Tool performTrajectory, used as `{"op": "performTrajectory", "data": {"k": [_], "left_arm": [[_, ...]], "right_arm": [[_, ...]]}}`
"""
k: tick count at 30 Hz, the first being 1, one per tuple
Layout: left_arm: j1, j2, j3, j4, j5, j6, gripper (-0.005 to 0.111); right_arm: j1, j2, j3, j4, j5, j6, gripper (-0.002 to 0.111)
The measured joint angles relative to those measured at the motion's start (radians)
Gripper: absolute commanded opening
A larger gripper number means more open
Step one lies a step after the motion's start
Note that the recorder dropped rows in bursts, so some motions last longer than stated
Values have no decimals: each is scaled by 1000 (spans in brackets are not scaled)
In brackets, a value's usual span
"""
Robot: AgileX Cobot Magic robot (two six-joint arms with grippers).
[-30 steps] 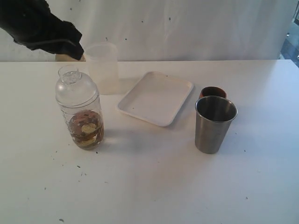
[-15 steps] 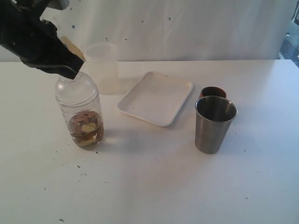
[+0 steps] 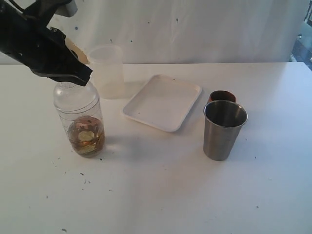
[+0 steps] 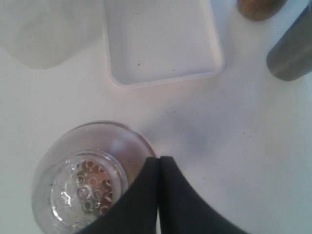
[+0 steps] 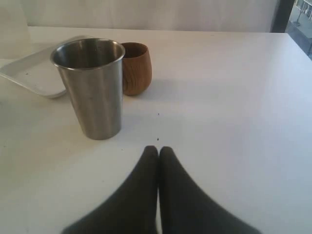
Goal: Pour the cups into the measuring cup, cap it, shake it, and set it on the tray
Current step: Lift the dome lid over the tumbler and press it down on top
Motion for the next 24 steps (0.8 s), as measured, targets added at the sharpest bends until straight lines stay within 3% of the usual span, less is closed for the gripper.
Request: {"op": "performTrajectory", "data": {"k": [5,13,24], "left_arm": [[0,-30,-22,-5,-3,31,0],[0,-43,-25,190,-34,-82,0],[0,-17,20,159,-64,-59,0]], "right_arm": [[0,0,0,0,0,2,0],[0,0,0,0,0,2,0],[0,0,0,0,0,2,0]]}}
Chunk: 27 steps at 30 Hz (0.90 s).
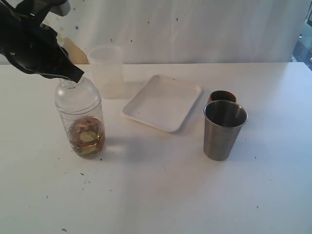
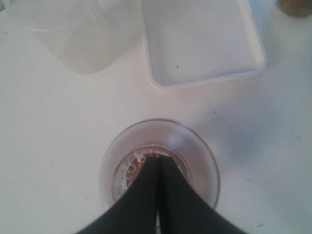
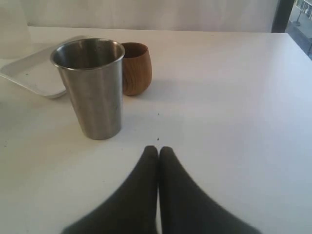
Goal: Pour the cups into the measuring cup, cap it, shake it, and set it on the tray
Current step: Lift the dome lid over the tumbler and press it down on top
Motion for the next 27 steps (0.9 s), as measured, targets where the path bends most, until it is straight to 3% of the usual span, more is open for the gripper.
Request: {"op": "performTrajectory", "data": {"k": [27], "left_arm": [[0,59,-6,-15,-17,22,0]], "right_arm": [[0,0,0,0,0,0,0]]}}
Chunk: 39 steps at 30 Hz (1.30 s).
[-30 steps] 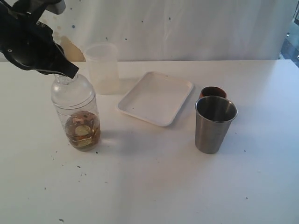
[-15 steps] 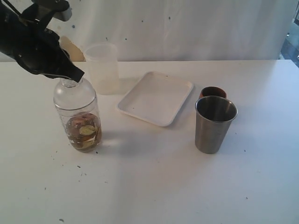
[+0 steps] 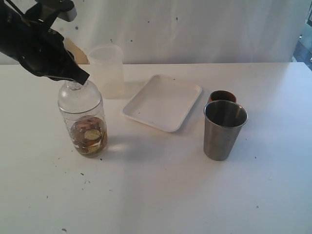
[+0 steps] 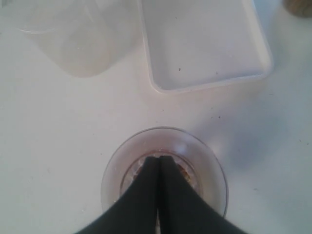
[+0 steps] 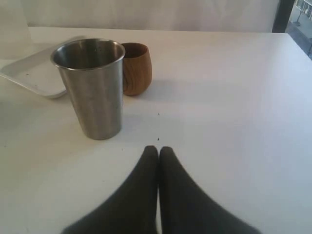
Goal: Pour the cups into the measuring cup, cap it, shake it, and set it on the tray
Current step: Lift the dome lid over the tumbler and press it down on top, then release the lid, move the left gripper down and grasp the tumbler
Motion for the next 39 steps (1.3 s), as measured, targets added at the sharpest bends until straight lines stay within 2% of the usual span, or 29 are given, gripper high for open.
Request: {"op": "performTrajectory", "data": {"k": [5,8,11,15,18,20,24,26,29,34,35,39], "left_arm": [[0,0,-26,-4,25,3,0],[0,0,-39,-10,49,3,10],[0,-11,-57,-10,56,3,32],[0,-38,-74,-13,51,3,69],[0,-61,-74,-13,30,3,89],[0,-79,-76,-13,23,1,95],[0,-130,-71,-13,6,-49,97],[0,-179,-28,-33,-64,-59,97],[0,-274,92,-105,-239,-65,97],[-4,-413,389,-208,-584,-65,97],[-18,-434,513,-219,-688,-67,97],[-89,-435,702,-221,-880,-79,97]], "right_arm": [[0,0,0,0,0,0,0],[0,0,0,0,0,0,0],[0,0,0,0,0,0,0],[0,0,0,0,0,0,0],[0,0,0,0,0,0,0],[0,0,0,0,0,0,0],[0,0,0,0,0,0,0],[0,0,0,0,0,0,0],[0,0,0,0,0,0,0],[0,0,0,0,0,0,0],[0,0,0,0,0,0,0],[0,0,0,0,0,0,0]]}}
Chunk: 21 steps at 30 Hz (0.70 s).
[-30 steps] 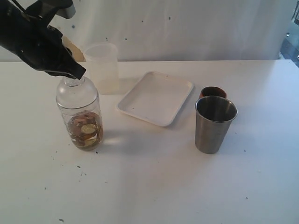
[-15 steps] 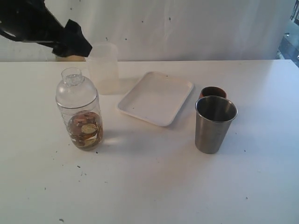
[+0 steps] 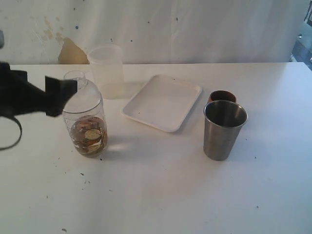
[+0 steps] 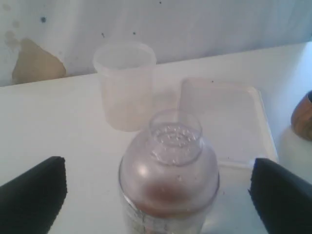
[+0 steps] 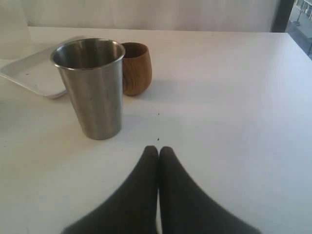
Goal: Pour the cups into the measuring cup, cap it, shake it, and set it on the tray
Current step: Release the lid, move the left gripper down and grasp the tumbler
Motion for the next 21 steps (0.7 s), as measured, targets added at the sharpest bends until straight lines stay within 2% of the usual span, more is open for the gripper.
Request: {"op": "performTrajectory", "data": {"k": [2,3,4,6,8,15,21], "left_arm": [[-49,0,62,9,-102,-22,97],[-88,9,114,36,-194,-61,97],[-97,18,132,44,-220,-83,97],[-104,44,145,62,-256,-130,98],[-106,96,145,98,-257,-157,106],[-107,235,142,161,-264,-262,105],[-107,411,142,197,-431,-293,105]], "right_arm": [[0,0,0,0,0,0,0],[0,0,0,0,0,0,0],[0,0,0,0,0,0,0],[0,0,0,0,0,0,0],[0,0,0,0,0,0,0],[0,0,0,0,0,0,0],[0,0,0,0,0,0,0]]}}
